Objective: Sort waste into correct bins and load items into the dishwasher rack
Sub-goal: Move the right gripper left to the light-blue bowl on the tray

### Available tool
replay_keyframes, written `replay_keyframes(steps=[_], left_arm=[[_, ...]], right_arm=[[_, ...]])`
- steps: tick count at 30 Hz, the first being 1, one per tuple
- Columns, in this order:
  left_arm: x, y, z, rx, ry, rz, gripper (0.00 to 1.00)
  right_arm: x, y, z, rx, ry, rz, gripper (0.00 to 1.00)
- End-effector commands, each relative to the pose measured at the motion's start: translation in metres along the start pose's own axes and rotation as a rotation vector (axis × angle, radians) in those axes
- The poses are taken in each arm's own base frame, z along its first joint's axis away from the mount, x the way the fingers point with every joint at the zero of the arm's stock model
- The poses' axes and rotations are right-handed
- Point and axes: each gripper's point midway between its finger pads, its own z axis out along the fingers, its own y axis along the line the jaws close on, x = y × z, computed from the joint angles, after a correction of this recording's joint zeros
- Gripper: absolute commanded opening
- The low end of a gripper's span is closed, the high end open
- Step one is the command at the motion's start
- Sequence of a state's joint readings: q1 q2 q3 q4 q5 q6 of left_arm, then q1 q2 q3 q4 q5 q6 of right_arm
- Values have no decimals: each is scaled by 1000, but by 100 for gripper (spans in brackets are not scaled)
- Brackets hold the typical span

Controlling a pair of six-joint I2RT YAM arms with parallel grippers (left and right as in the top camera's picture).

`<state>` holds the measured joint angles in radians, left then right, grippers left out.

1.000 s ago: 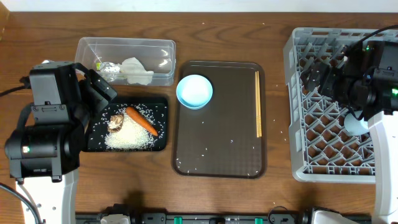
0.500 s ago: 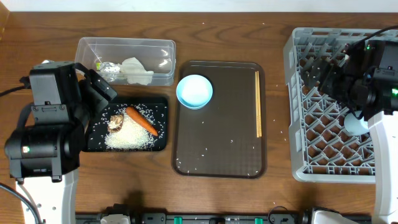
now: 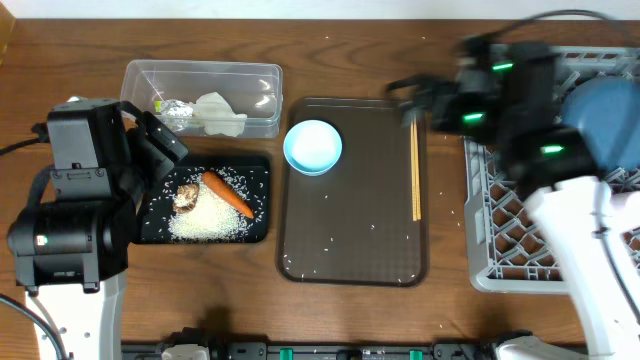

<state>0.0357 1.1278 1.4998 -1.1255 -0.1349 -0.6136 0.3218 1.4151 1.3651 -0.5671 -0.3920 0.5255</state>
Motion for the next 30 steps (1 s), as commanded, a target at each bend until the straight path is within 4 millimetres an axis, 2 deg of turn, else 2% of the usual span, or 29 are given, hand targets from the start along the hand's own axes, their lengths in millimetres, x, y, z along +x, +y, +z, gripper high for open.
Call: replay_keyframes(steps=[1, 5, 7, 9, 15, 19, 24, 27, 30], left_arm=[[-1, 2, 0, -14, -6, 0, 98], [-1, 2, 0, -14, -6, 0, 98], [-1, 2, 0, -14, -6, 0, 98], [-1, 2, 0, -14, -6, 0, 98], [-1, 2, 0, -14, -6, 0, 98], [-1, 2, 0, -14, -6, 0, 98], [-1, 2, 0, -14, -6, 0, 98], [-1, 2, 0, -14, -6, 0, 98], [-1, 2, 0, -14, -6, 0, 98]], right_arm=[[14, 8, 30, 189, -56, -139, 99], [22, 26, 48, 285, -135, -238, 99], [28, 45, 64, 232, -125, -388, 99], [40, 50, 86, 221, -89, -532, 99], [77, 9, 150, 283, 61, -666, 99], [101, 0, 182, 221, 135, -719, 99], [131, -12, 208, 173, 220, -739, 99], [151, -18, 218, 140, 282, -754, 99], [162, -20, 223, 120, 311, -768, 99]])
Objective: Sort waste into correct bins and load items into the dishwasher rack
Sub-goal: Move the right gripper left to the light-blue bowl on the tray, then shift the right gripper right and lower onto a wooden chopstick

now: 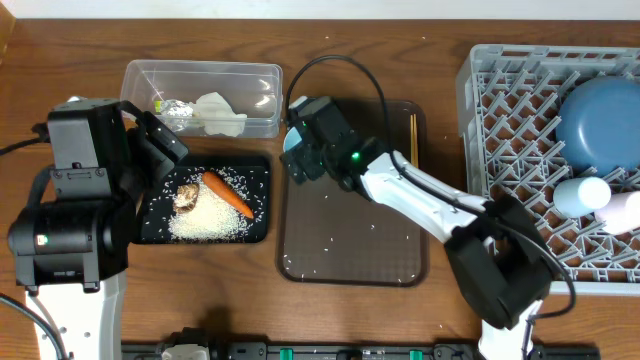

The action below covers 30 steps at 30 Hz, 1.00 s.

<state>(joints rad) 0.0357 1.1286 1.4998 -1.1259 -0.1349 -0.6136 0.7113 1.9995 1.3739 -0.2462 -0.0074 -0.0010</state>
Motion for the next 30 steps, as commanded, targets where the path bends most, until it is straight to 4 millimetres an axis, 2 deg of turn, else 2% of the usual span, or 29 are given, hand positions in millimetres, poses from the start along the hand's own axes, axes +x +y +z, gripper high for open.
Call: replay_keyframes(steps=[1, 5, 8, 11, 14, 20, 25, 30], left_arm=[[-2, 2, 0, -13, -7, 0, 98], [-1, 2, 0, -14, -6, 0, 98], [-1, 2, 1, -14, -6, 0, 98], [-1, 2, 1, -14, -6, 0, 98], [-1, 1, 1, -15, -5, 1, 98], [-1, 1, 2, -16, -4, 1, 98], [-1, 1, 2, -16, -4, 1, 98], [-1, 1, 2, -16, -4, 1, 98]], right_arm=[[7, 12, 9, -56, 18, -50, 99], [9, 24, 8, -103, 27, -79, 99], [20, 32, 8, -134, 68, -113, 98], [26, 33, 8, -135, 91, -130, 88], [30, 33, 8, -131, 106, -138, 67], [36, 27, 8, -98, 131, -153, 72], [45, 26, 6, -100, 166, -152, 71], [44, 27, 7, -99, 164, -146, 68]])
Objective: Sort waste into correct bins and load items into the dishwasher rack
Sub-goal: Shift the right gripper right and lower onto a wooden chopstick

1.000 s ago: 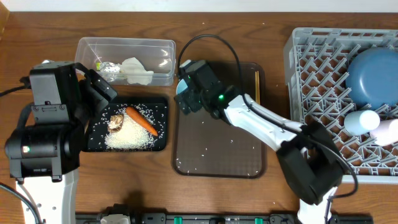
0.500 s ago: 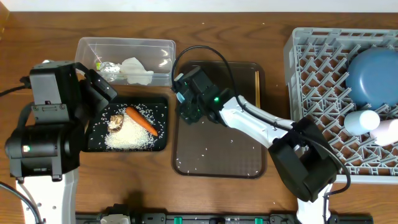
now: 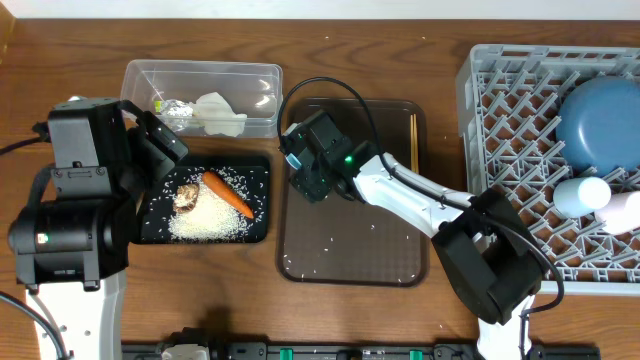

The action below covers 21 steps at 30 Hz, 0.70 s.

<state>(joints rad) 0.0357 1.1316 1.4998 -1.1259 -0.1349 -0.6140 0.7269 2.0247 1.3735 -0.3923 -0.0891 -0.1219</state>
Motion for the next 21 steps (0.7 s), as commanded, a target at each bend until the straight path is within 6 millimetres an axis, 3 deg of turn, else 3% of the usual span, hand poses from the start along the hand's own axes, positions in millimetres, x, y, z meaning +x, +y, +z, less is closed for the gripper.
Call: replay_keyframes(steps=[1, 6, 9, 12, 15, 21], left_arm=[[-1, 2, 1, -14, -6, 1, 98], [-1, 2, 1, -14, -6, 1, 98], [-2, 2, 0, -14, -6, 1, 98], [-1, 2, 1, -14, -6, 1, 98], [-1, 2, 1, -14, -6, 1, 98], [-1, 2, 1, -14, -6, 1, 98]], right_arm=[[-4, 3, 2, 12, -8, -4, 70], [-41, -9, -20, 48, -137, 177, 83], [-69, -16, -53, 53, -232, 229, 91], [-82, -28, -84, 82, -291, 282, 99], [-77, -58, -120, 197, -314, 413, 99], [-22, -122, -189, 407, -263, 713, 99]])
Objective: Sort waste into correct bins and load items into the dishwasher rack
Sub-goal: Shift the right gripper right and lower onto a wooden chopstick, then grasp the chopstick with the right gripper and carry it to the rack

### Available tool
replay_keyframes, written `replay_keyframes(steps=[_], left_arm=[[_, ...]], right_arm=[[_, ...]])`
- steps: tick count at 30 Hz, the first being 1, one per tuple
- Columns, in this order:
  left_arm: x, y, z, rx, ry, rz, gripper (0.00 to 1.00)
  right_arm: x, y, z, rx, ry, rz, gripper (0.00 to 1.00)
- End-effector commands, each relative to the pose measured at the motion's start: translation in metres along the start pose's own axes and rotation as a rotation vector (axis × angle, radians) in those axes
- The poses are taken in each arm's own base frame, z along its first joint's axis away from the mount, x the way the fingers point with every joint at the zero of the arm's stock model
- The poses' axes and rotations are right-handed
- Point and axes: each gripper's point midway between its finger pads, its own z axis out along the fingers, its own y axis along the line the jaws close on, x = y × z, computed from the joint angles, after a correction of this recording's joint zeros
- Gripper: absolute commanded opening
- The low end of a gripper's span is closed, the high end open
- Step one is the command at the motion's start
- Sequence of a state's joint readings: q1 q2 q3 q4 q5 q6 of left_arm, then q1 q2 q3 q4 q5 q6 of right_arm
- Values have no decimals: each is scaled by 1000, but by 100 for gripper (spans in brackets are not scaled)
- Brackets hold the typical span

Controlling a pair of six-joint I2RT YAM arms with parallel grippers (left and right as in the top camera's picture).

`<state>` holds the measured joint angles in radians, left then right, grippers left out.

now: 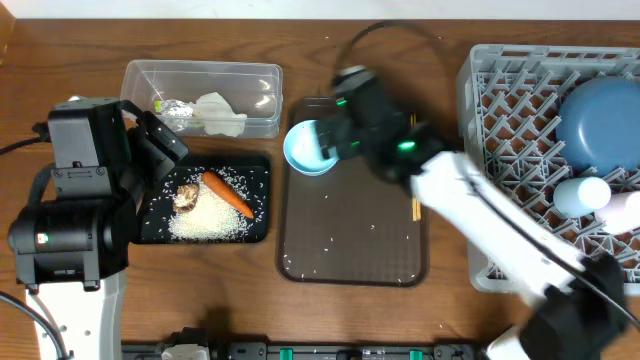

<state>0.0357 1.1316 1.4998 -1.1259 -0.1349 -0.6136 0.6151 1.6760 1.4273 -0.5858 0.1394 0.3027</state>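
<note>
A light blue bowl (pixel 303 148) sits at the top left of the brown tray (pixel 350 250). My right gripper (pixel 330 140), blurred by motion, is at the bowl's right rim and appears shut on it. Wooden chopsticks (pixel 416 208) lie along the tray's right side, mostly hidden under the right arm. The grey dishwasher rack (pixel 500 100) stands at the right. A clear bin (pixel 200 75) holds foil and crumpled tissue. A black tray (pixel 255 170) holds rice, a carrot (pixel 228 193) and a brown scrap. My left gripper (pixel 168 140) hovers at the black tray's top-left corner; its jaws are not readable.
In the rack lie a large blue bowl (pixel 600 120) and a white bottle (pixel 580 195). Grains of rice are scattered on the brown tray. The left arm's body (pixel 70 230) covers the table's left side.
The right arm has swung: its gripper was on top of the bowl, and now it is at the bowl's right rim with the arm stretching toward the lower right. The bowl shows again.
The right arm was first blurred near the rack, with the bowl and chopsticks lying free on the brown tray. It then reached over the bowl and stayed down on it. Now it grips at the bowl's right rim. The left arm has stayed still.
</note>
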Motion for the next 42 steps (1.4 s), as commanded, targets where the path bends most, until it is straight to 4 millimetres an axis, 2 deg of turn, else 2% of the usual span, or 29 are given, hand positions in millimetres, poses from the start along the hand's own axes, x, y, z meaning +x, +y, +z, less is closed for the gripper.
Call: replay_keyframes(steps=[1, 3, 4, 5, 10, 12, 17, 23, 28, 33, 42], left_arm=[[-1, 2, 1, -14, -6, 0, 98], [-1, 2, 1, -14, -6, 0, 98], [-1, 2, 1, -14, -6, 0, 98], [-1, 2, 1, -14, -6, 0, 98], [-1, 2, 1, -14, -6, 0, 98], [-1, 2, 1, -14, -6, 0, 98], [-1, 2, 1, -14, -6, 0, 98], [-1, 2, 1, -14, -6, 0, 98], [-1, 2, 1, -14, -6, 0, 98], [-1, 2, 1, -14, -6, 0, 98], [-1, 2, 1, -14, -6, 0, 98]], right_arm=[[-7, -56, -23, 155, -17, 210, 99], [7, -70, -23, 174, 46, 243, 97], [15, -75, -21, 185, 77, 247, 86], [24, -80, -17, 200, 109, 251, 82], [69, -88, 16, 244, 244, 287, 83], [85, -91, 30, 275, 290, 325, 80], [108, -96, 61, 325, 347, 380, 79], [134, -109, 84, 388, 417, 387, 79], [151, -120, 95, 413, 467, 410, 79], [152, -123, 97, 410, 473, 422, 80], [156, -105, 103, 319, 491, 435, 79]])
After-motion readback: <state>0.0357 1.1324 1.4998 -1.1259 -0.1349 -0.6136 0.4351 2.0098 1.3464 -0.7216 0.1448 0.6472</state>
